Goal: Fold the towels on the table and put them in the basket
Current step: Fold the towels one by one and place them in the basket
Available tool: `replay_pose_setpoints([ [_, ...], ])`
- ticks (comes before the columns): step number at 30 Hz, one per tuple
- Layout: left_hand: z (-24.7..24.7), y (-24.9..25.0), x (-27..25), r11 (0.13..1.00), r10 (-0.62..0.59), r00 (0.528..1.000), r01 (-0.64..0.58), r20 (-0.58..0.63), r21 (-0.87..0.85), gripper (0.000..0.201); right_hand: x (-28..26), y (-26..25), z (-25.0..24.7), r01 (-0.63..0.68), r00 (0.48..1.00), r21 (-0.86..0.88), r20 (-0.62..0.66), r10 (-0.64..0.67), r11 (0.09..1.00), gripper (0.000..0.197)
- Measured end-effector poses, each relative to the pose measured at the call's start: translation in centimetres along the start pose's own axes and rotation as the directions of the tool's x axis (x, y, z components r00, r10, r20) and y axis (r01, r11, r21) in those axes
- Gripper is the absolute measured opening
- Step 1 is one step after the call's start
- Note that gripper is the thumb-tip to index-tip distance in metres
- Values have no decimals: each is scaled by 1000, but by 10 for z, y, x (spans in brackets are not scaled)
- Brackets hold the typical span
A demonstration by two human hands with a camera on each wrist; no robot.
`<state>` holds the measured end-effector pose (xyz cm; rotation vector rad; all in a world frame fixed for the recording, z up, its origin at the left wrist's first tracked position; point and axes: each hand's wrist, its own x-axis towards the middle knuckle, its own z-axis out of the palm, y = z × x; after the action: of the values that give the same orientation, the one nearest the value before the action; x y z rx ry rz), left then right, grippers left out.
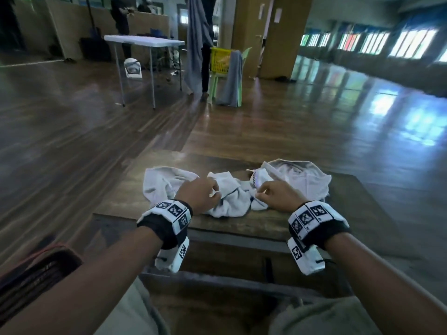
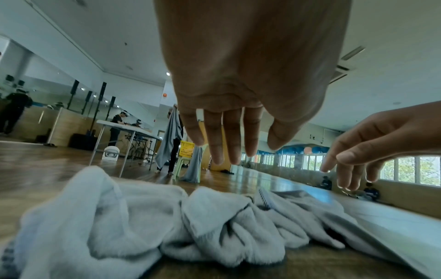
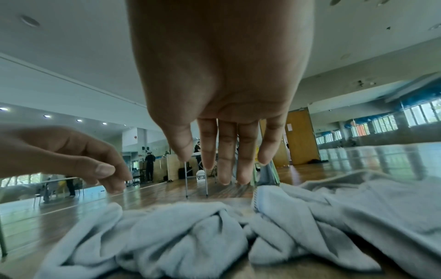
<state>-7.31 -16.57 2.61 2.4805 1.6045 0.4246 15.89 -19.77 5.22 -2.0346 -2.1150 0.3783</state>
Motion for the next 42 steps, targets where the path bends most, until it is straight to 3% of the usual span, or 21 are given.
replay_pose_setpoints([
  [3,30,-6,18,994,32,999,-33,12,106,31,15,15,24,-14,1000,5,16,14,1000,24],
  [9,75,-36,46,964,-4,991,-31,133,265,32,62,26,75,100,995,-76,-4,-100,992,28],
  [17,92,-53,68,982,104,994,-97,-35,164,22,109,5,104,319,930,-264,-101,-355,910,39],
  [20,83,-53,69,988,153,970,-151,-189,27,30,117,-4,106,330,920,-304,-110,-377,894,34],
  [22,71,-49,68,978,182,936,-203,-301,-40,21,118,-8,101,321,914,-285,-158,-374,903,27],
  [24,56,-46,70,972,204,917,-232,-342,-43,17,117,-8,91,306,907,-206,-233,-351,929,23],
  [27,30,-43,75,961,267,906,-274,-330,24,27,111,-7,65,275,918,-46,-285,-276,960,18],
  [30,4,-39,78,909,393,878,-326,-274,258,11,104,-5,31,259,923,-40,-285,-259,965,14],
  [33,-27,-22,75,881,425,864,-328,-269,340,5,92,-10,-9,287,895,-72,-335,-294,955,12],
  [36,-66,5,69,935,345,862,-282,-372,214,22,76,-23,-55,308,848,-85,-427,-314,948,11],
  [42,-138,42,66,929,287,777,-369,-560,-37,8,40,-52,-141,399,739,-65,-568,-363,914,8],
])
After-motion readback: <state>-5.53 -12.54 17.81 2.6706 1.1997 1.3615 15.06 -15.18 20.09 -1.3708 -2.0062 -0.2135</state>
